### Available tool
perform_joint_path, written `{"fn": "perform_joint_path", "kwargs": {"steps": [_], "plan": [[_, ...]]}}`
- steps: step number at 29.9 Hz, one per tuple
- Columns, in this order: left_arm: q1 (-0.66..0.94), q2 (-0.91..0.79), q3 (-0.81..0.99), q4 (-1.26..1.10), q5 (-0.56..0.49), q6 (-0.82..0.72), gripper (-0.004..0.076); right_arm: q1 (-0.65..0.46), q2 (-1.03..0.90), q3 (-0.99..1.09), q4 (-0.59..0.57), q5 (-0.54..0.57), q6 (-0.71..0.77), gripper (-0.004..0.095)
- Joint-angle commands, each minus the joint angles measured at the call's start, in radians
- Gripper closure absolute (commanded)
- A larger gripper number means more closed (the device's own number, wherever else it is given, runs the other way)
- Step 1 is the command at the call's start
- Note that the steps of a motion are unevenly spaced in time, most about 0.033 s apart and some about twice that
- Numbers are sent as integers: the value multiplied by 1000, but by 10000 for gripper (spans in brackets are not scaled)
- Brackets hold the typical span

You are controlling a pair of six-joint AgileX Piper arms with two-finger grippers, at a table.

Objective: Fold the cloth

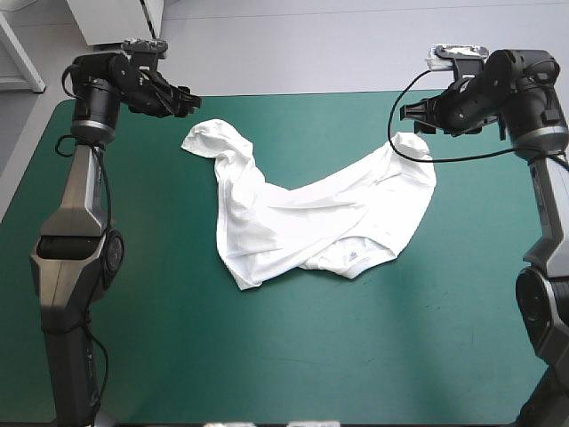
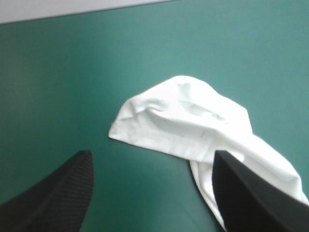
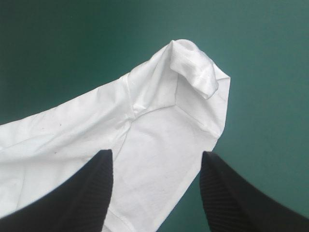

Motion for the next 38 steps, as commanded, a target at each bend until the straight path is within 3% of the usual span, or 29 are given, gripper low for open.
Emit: {"fn": "perform_joint_path", "kwargs": {"steps": [1,6,13,27,31,35,38], "plan": [[-47,-20,-24,-38,-11,4,244,-10,-52,-20,15,-5,-2,402],[-131,27,-24,-5,-52,26,268,-12,-52,-20,15,-5,-2,418],[-153,107,-24,-3,39,-11,268,-12,-52,-20,15,-5,-2,423],[-149,186,-22,106,33,-62,278,-12,-52,-20,15,-8,-2,437],[-134,199,-22,128,21,-78,427,-12,-52,-20,15,-8,-2,445],[-118,199,-22,128,1,-75,722,-12,-37,-15,22,-8,-2,445],[-108,199,-22,128,9,-71,733,-12,-33,59,53,-8,-19,445]]}}
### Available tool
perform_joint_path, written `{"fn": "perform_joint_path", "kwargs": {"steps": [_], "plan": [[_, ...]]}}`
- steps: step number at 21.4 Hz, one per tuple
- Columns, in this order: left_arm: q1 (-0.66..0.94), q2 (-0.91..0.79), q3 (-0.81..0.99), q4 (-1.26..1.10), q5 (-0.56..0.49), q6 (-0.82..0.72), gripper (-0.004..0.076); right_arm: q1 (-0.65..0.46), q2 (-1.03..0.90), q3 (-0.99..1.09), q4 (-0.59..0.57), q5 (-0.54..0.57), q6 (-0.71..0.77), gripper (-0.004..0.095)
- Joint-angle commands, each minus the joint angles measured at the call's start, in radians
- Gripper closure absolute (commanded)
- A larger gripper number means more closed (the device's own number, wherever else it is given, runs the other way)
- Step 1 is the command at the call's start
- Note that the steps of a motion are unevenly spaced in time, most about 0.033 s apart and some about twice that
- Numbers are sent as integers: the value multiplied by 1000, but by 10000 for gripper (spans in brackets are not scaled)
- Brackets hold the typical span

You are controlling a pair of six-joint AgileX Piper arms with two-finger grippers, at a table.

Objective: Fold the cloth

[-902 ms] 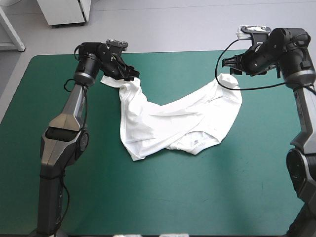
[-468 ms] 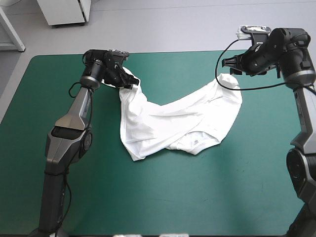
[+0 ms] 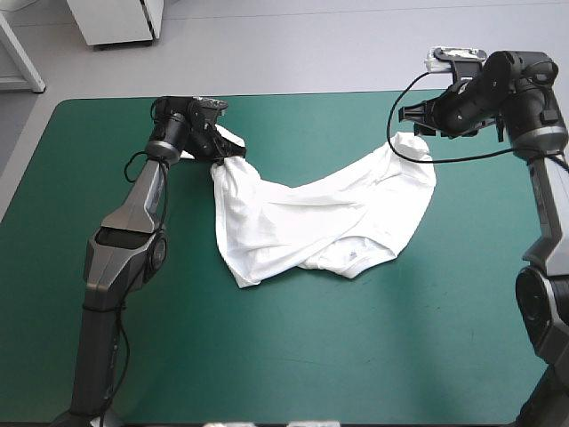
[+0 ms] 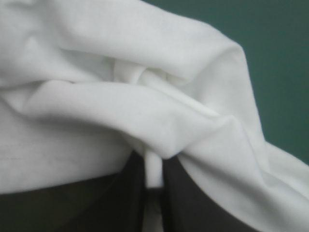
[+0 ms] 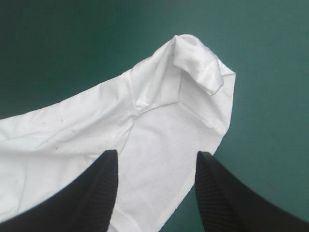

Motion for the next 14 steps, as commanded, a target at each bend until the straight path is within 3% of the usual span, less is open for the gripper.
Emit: {"fn": "perform_joint_path", "kwargs": {"steps": [1,4,10,14], "plan": [[22,-60,-23,26,12,-3,733,-9,-39,79,34,-4,-20,445],[31,-60,-23,18,10,-3,733,10,-38,284,29,-21,-31,427],[31,-60,-23,-21,-8,-3,733,90,-38,428,-23,-110,-40,366],[31,-60,-23,-53,-14,-3,733,79,9,473,-17,-117,-8,366]]}}
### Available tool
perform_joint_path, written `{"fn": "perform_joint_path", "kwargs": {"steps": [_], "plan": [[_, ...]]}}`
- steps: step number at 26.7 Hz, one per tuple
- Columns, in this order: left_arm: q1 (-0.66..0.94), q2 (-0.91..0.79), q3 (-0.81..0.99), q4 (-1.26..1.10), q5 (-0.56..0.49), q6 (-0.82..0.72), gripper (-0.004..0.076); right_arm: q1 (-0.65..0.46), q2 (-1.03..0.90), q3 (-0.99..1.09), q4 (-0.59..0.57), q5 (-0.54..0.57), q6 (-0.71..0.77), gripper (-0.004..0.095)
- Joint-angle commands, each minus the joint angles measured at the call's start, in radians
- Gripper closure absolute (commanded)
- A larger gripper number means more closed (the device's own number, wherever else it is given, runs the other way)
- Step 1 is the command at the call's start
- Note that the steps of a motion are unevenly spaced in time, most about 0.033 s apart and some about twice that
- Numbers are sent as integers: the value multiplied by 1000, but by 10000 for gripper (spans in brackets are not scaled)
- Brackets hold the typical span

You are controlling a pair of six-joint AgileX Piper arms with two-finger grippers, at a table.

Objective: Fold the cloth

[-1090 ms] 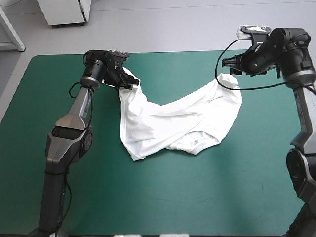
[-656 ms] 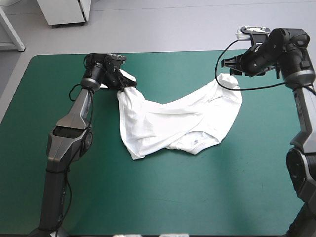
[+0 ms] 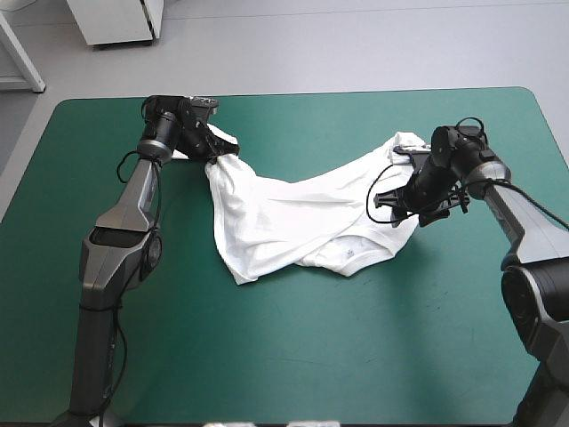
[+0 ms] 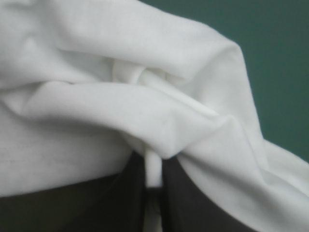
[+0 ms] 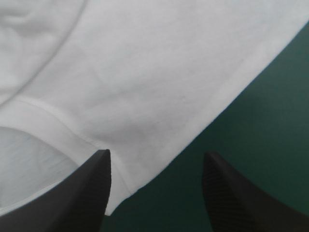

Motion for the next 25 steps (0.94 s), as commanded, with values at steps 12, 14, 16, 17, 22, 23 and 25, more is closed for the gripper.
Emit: {"fn": "perform_joint_path", "kwargs": {"steps": [12,14,16,17,22,23,25], "plan": [[2,-61,-22,-38,-36,12,733,0,51,98,68,-76,46,423],[2,-61,-22,-40,-41,12,733,24,55,144,69,-95,50,563],[2,-61,-22,-40,-43,12,733,53,68,180,69,-108,52,740],[2,-61,-22,-40,-43,12,733,64,71,192,67,-116,52,808],[2,-61,-24,-42,-43,12,733,95,97,215,61,-133,65,925],[2,-61,-24,-42,-41,12,733,95,97,213,53,-133,71,925],[2,-63,-24,-46,-41,12,733,95,88,193,25,-108,74,925]]}}
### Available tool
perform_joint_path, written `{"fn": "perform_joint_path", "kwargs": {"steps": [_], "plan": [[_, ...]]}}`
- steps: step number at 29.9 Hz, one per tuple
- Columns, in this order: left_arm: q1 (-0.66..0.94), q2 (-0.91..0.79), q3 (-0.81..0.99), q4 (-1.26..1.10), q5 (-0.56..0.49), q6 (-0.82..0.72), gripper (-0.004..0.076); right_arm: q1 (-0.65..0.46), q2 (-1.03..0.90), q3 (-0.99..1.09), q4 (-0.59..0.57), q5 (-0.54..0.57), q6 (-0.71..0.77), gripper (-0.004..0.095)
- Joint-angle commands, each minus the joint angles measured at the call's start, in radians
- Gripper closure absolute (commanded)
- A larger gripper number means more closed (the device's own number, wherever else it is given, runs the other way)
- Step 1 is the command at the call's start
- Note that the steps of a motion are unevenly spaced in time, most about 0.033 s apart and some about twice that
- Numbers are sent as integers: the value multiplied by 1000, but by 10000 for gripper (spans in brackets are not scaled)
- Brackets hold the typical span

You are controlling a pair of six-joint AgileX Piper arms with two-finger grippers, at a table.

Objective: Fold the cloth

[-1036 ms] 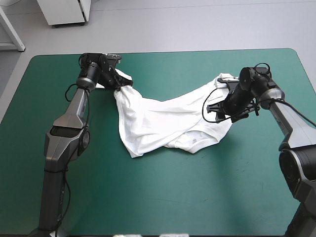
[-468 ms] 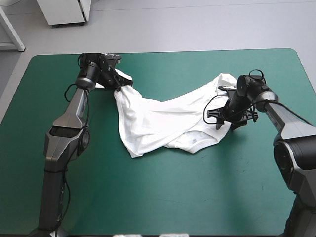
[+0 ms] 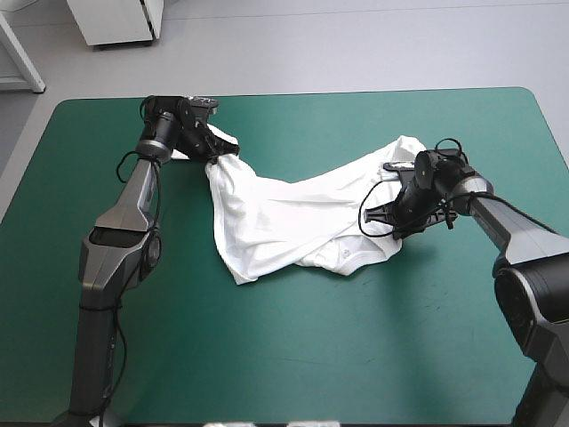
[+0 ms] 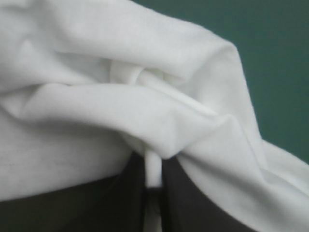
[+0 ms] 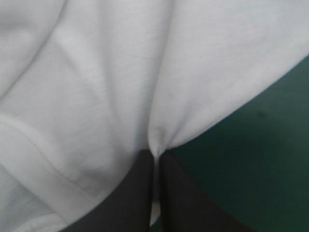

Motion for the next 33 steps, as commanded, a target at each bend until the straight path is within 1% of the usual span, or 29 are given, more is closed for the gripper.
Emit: {"fn": "perform_joint_path", "kwargs": {"steps": [1,4,6,11,14,18,27,33], "plan": [[-1,-64,-28,-34,-34,-3,733,28,41,27,38,63,10,925],[-1,-64,-79,-55,9,-1,733,28,1,-41,-18,107,10,925],[-1,-64,-146,-64,55,9,733,28,-35,-106,-54,141,10,925],[-1,-117,-296,-63,53,16,733,24,-120,-280,-156,250,8,925],[-1,-186,-346,-63,53,24,733,24,-183,-366,-195,257,0,925],[-1,-289,-354,-71,53,30,733,24,-277,-467,-199,257,-1,925],[-1,-555,-354,-96,43,34,733,24,-445,-723,-197,254,-78,925],[-1,-754,-354,-153,-45,54,733,24,-497,-972,-190,248,-127,925]]}}
